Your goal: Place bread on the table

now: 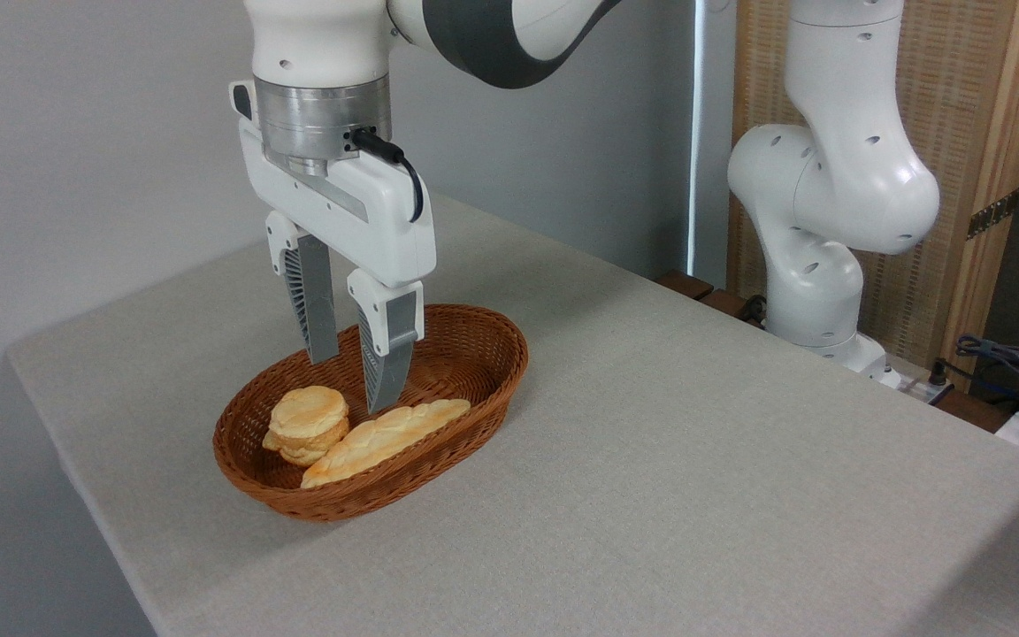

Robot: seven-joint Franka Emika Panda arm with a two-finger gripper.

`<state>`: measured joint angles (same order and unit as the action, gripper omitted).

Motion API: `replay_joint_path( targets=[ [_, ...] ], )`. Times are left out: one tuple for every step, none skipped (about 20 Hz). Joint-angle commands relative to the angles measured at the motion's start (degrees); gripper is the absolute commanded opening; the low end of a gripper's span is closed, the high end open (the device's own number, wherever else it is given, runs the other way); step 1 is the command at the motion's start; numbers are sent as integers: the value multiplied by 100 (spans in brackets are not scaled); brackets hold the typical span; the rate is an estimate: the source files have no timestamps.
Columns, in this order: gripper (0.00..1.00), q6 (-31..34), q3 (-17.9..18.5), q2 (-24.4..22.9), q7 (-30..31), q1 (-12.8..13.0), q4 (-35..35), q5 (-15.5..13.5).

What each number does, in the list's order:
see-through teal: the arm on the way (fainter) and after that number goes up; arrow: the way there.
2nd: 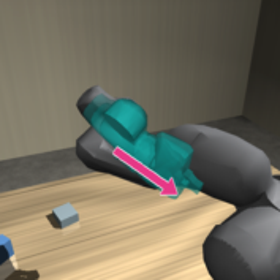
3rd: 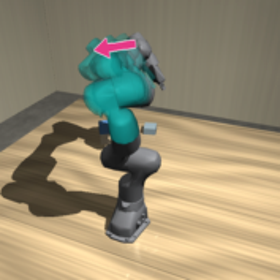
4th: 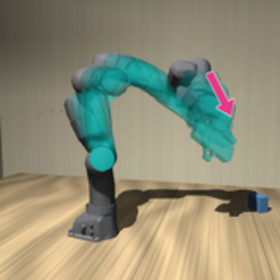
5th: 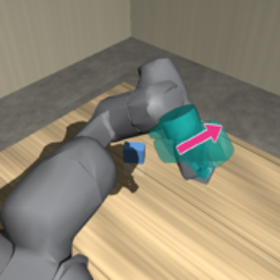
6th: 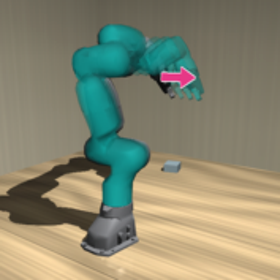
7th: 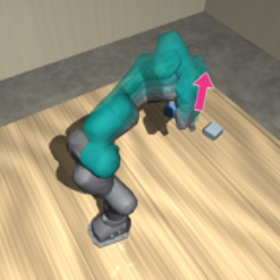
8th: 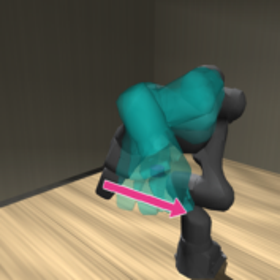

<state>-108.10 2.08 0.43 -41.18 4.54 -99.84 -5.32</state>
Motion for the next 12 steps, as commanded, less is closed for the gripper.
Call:
replay_joint_path(
  targets=[
    [100, 149, 38, -69, -92, 38, 17, 14],
    [100, 149, 29, -69, -100, 47, 17, 14],
    [100, 158, 3, -69, -100, 55, 0, 14],
    [100, 149, 3, -69, -100, 64, -18, 14],
    [100, 149, -15, -69, -109, 82, -44, 14],
    [100, 141, -41, -34, -118, 99, -53, -4],
    [100, 141, -85, -25, -118, 117, -62, -4],
    [100, 106, -163, 1, -118, 126, -71, -4],
    [100, 79, -199, 10, -118, 134, -97, -4],
    [100, 9, -295, 71, -118, 135, -149, -4],
    [100, -26, -366, 106, -127, 143, -167, -4],
    [100, -122, -488, 159, -127, 143, -228, 5]
  ],
)
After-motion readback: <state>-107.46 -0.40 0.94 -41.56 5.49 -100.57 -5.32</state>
